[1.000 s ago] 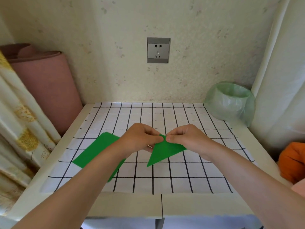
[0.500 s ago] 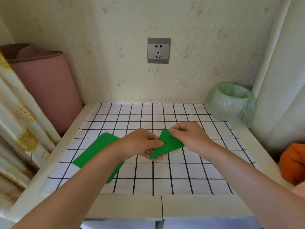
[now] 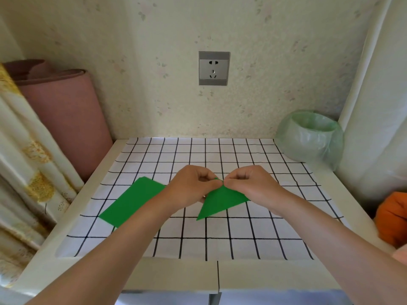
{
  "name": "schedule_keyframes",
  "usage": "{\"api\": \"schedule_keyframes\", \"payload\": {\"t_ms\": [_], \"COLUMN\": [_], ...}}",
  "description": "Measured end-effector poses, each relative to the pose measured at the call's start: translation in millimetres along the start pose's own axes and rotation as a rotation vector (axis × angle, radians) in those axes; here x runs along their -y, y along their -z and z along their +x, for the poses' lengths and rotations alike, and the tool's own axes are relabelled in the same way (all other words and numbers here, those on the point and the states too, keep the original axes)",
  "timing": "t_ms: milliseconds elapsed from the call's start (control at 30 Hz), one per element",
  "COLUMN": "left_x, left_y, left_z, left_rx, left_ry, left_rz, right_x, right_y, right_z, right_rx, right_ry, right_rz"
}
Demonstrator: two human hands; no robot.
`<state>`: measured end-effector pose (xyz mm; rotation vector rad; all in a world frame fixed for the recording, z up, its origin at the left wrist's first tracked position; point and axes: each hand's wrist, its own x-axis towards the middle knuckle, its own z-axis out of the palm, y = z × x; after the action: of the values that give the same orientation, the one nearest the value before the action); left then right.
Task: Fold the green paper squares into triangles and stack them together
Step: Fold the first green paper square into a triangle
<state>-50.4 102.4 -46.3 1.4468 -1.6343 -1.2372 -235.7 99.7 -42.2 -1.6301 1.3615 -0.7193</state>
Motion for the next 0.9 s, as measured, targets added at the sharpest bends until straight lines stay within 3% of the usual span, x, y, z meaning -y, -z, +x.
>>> {"api": "schedule_keyframes", "payload": {"t_ms": [200, 433, 600, 900], "left_x": [-2, -3, -4, 6], "left_y": [-5, 6, 14, 50], "left_z": [2, 4, 6, 5], "left_rx": [0.016, 0.147, 0.12, -0.012], "left_ry": [-0.015, -0.048, -0.107, -0.086], "left_rz": [0.018, 0.154, 0.361, 0.489], "right_x": [-2, -6, -9, -19], "right_y": [-5, -7, -1, 24], "right_z": [-1, -3, -5, -9], "right_rx": [-0.009, -0.036, -0.042, -0.131], "right_ry": [0.07, 0.065, 0.043, -0.03], "right_rz": [-0.13, -0.153, -0.153, -0.118]}}
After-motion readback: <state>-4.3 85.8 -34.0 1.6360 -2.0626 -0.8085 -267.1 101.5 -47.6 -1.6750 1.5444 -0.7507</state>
